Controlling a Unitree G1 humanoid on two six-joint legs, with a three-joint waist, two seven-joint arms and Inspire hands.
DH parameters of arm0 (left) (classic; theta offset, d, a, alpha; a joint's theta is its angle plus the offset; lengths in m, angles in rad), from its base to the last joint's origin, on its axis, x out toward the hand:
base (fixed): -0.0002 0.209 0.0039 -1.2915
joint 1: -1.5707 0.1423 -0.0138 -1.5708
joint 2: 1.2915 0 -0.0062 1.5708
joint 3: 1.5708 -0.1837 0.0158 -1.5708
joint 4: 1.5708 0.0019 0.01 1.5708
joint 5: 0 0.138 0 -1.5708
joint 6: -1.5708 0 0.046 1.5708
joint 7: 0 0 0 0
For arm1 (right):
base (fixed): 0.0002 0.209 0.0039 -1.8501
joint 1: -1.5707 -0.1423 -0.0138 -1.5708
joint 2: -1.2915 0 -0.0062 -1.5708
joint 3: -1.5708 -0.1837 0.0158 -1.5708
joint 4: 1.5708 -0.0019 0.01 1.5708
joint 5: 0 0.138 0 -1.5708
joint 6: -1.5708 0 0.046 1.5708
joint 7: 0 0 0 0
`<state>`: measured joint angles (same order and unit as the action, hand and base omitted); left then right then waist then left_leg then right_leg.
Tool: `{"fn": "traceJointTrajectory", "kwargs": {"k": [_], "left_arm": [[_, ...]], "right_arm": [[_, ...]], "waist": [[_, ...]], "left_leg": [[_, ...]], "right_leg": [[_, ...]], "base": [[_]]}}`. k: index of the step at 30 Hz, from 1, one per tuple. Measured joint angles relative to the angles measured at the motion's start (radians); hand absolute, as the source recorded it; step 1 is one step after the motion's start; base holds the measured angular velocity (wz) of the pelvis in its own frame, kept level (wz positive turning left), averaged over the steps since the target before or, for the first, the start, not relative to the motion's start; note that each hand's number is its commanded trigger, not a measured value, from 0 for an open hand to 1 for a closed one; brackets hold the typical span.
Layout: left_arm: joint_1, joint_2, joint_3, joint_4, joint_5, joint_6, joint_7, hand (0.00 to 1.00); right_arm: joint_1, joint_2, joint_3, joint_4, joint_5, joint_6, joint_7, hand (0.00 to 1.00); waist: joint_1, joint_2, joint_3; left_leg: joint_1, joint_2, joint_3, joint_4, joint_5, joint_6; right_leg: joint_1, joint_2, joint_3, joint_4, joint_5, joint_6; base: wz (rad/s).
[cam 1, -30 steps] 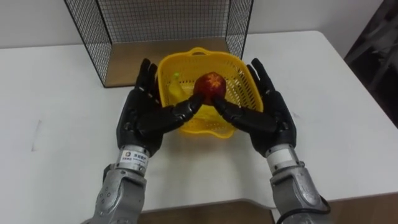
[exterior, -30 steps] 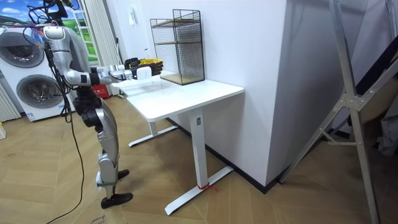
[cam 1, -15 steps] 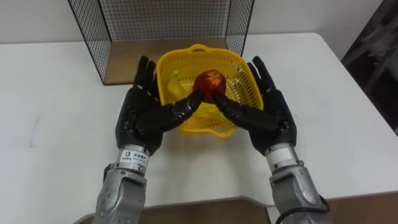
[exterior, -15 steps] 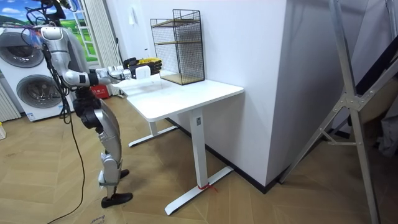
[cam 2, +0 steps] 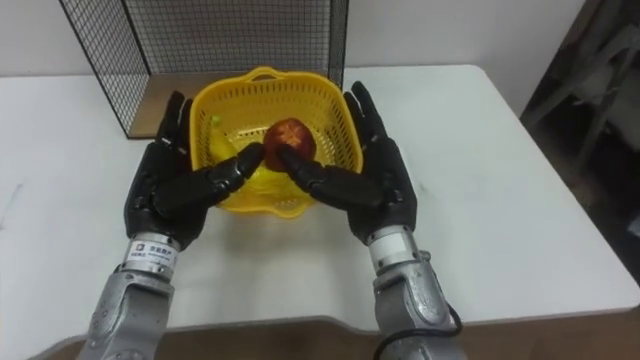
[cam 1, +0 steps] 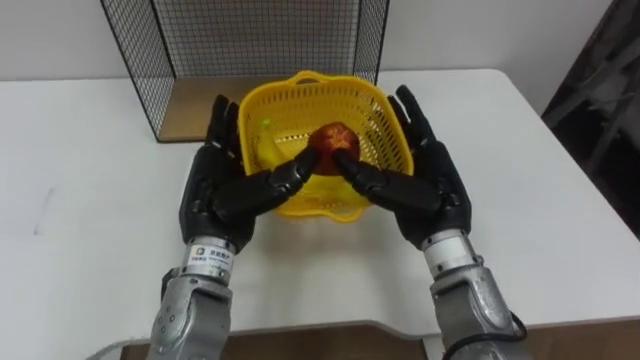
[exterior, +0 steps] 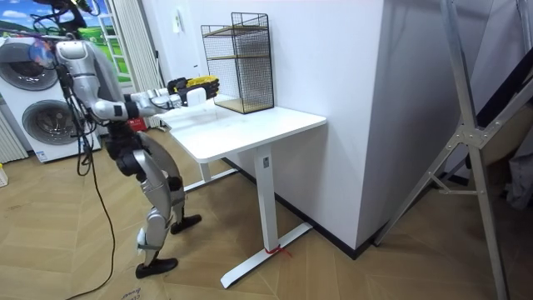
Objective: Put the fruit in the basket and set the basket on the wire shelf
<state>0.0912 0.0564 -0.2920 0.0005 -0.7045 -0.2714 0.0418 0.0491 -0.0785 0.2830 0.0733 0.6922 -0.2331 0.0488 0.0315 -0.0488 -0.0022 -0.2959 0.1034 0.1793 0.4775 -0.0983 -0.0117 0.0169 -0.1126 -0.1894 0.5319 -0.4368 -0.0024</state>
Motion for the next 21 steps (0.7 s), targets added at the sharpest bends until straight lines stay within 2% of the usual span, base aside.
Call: {"fn": "traceJointTrajectory", "kwargs": {"k": [1,3,5,9,14,17,19,20,21], "left_arm": [[-0.002,0.001,0.000,0.000,0.000,0.000,-0.001,0.00],[-0.003,0.002,0.000,0.000,0.000,0.001,-0.001,0.00],[-0.003,0.002,0.000,0.000,0.000,0.001,0.000,0.00],[-0.011,0.006,0.001,0.000,0.000,0.001,0.016,0.00],[-0.013,0.009,0.001,0.000,0.001,0.001,0.022,0.00],[-0.014,0.009,-0.007,0.000,0.000,0.002,0.032,0.00],[-0.014,0.007,-0.008,0.000,0.000,0.002,0.032,0.00],[-0.015,0.008,-0.008,0.000,0.000,0.002,0.032,0.00],[-0.015,0.008,-0.008,0.000,-0.001,0.004,0.033,0.00]], "right_arm": [[0.000,0.000,0.000,0.000,0.000,-0.001,0.000,0.00],[-0.001,0.000,0.001,-0.001,-0.023,-0.002,0.000,0.00],[0.000,0.000,0.001,-0.001,-0.035,-0.005,0.000,0.00],[-0.009,0.002,0.001,-0.014,-0.034,-0.007,0.000,0.00],[-0.012,0.000,0.002,-0.057,-0.036,-0.009,-0.004,0.00],[-0.033,0.001,0.002,-0.063,-0.031,-0.026,-0.004,0.00],[-0.038,0.001,0.002,-0.065,-0.033,-0.039,-0.004,0.00],[-0.044,0.001,0.003,-0.065,-0.034,-0.041,-0.005,0.00],[-0.048,0.002,0.004,-0.065,-0.030,-0.041,-0.007,0.00]], "waist": [[-0.004,-0.008,0.0020],[-0.011,-0.026,0.0070],[-0.013,-0.032,0.0121],[-0.023,-0.032,0.0134],[-0.029,-0.032,0.0146],[-0.036,-0.034,0.0176],[-0.038,-0.033,0.0201],[-0.038,-0.033,0.0202],[-0.037,-0.037,0.0220]], "left_leg": [[0.014,-0.012,0.002,-0.002,0.002,0.006],[0.027,-0.032,0.014,0.002,-0.018,0.016],[0.026,-0.045,0.011,0.010,-0.026,0.019],[0.007,-0.051,0.010,0.053,-0.058,0.024],[0.006,-0.076,0.010,0.051,-0.065,0.029],[0.013,-0.097,0.011,0.055,-0.077,0.041],[0.024,-0.109,0.014,0.054,-0.098,0.049],[0.028,-0.116,0.013,0.055,-0.125,0.052],[0.029,-0.121,0.017,0.066,-0.143,0.065]], "right_leg": [[0.004,-0.010,-0.002,-0.009,-0.001,0.010],[0.027,-0.020,-0.003,-0.048,0.008,0.036],[0.032,-0.029,-0.005,-0.056,0.016,0.048],[0.039,-0.037,-0.008,-0.067,0.018,0.051],[0.039,-0.064,-0.005,-0.063,0.014,0.057],[0.033,-0.088,-0.002,-0.018,0.007,0.070],[0.025,-0.105,-0.002,0.029,0.005,0.073],[0.005,-0.118,-0.003,0.094,0.004,0.075],[-0.034,-0.140,0.008,0.181,0.013,0.088]], "base": [[0.08],[-0.03],[0.00],[0.01],[0.02],[0.13],[0.17],[0.08],[0.08]]}}
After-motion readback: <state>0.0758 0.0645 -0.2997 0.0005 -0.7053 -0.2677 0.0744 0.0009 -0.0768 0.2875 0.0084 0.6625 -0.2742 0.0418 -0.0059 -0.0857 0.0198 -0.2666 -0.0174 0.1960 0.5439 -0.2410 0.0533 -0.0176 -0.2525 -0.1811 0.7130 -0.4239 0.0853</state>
